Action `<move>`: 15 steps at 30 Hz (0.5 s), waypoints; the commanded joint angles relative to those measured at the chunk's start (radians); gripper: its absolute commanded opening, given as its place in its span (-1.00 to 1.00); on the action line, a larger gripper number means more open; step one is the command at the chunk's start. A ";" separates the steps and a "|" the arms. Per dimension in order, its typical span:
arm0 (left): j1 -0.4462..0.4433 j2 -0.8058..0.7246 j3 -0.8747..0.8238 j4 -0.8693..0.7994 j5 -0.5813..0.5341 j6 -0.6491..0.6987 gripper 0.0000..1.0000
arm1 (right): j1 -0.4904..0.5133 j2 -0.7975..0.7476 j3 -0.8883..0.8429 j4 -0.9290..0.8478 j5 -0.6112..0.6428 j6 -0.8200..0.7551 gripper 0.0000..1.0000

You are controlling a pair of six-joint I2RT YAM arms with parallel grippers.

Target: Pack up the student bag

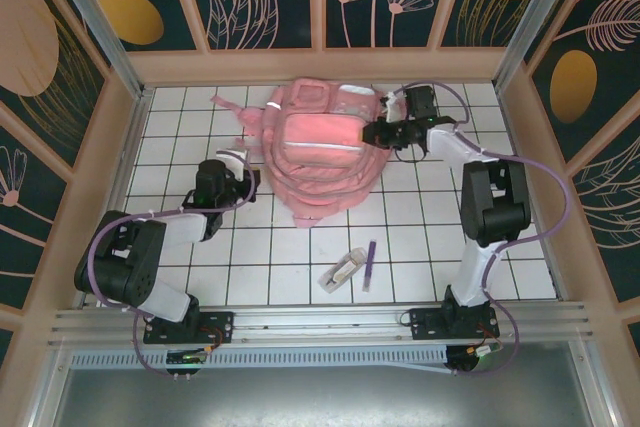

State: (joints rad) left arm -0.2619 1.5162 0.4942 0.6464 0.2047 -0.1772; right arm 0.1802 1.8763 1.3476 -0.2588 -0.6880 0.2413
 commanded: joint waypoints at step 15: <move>-0.122 0.159 0.384 -0.304 0.401 0.567 -0.13 | -0.042 0.003 0.064 -0.054 -0.094 -0.084 -1.00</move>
State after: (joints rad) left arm -0.3744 1.6272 0.8452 0.4316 0.5945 0.2611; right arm 0.1215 1.8824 1.3796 -0.3218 -0.7212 0.1978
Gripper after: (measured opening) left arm 0.436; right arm 0.054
